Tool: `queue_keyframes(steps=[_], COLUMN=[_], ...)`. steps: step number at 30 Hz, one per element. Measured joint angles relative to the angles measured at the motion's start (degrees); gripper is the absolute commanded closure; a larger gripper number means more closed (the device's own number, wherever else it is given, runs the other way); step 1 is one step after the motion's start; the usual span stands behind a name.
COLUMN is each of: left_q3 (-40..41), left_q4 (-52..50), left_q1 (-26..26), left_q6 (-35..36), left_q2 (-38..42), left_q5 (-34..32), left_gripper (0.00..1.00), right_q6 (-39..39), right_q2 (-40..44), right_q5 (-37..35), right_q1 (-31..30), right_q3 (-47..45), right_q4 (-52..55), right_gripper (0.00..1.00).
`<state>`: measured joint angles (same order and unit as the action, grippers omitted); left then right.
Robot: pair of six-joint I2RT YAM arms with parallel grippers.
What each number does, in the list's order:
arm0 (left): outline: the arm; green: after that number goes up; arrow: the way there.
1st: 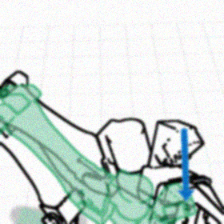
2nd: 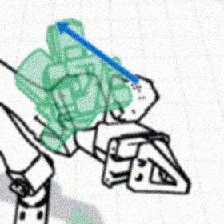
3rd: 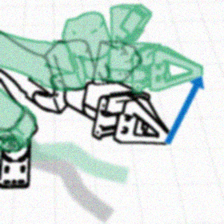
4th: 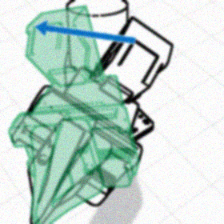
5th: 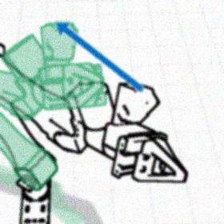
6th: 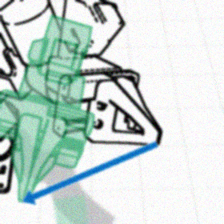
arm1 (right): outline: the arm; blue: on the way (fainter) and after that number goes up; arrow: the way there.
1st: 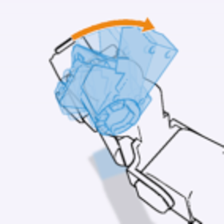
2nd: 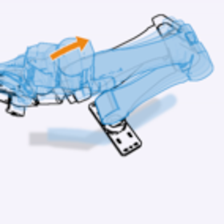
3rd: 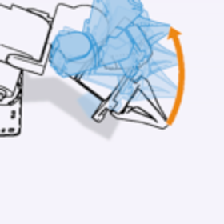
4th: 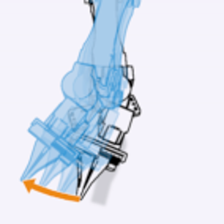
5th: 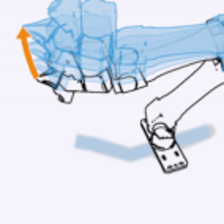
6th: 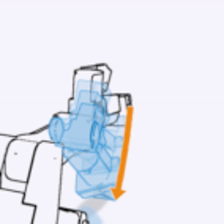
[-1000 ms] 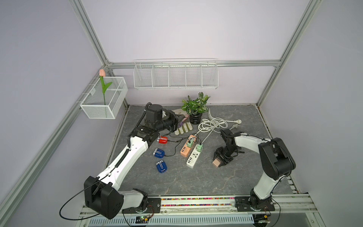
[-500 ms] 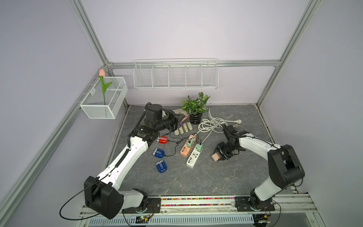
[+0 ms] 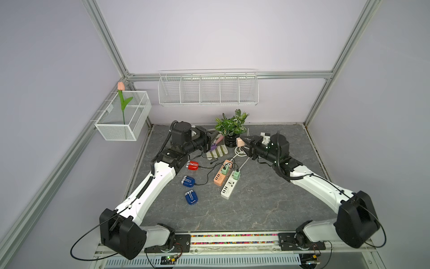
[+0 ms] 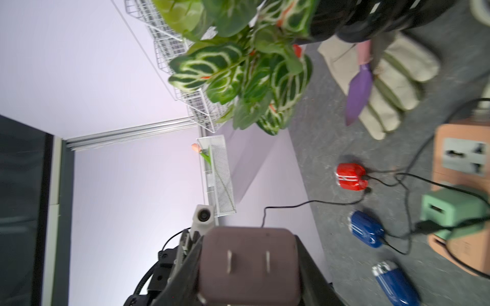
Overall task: Charge the electric shaver
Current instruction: Insert the charging cable into the plug.
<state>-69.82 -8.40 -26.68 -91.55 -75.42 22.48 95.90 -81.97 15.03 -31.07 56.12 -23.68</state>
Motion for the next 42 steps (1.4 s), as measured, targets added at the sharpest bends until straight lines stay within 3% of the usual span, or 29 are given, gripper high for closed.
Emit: queue_keyframes(steps=[14, 42], left_q3=[0.31, 0.55], left_q4=[0.00, -2.10], left_q1=[-1.55, -1.57], left_q6=[0.72, 4.68], left_q2=[0.00, -1.09], left_q5=[-1.27, -1.25], left_gripper=[1.00, 1.00], right_q6=[6.40, 7.80], right_q2=[-6.62, -7.21], right_q5=[-3.67, -2.08], right_q1=[-5.40, -5.79], right_q3=[4.68, 7.19], right_q4=[-11.76, -6.93], right_gripper=[0.93, 0.93])
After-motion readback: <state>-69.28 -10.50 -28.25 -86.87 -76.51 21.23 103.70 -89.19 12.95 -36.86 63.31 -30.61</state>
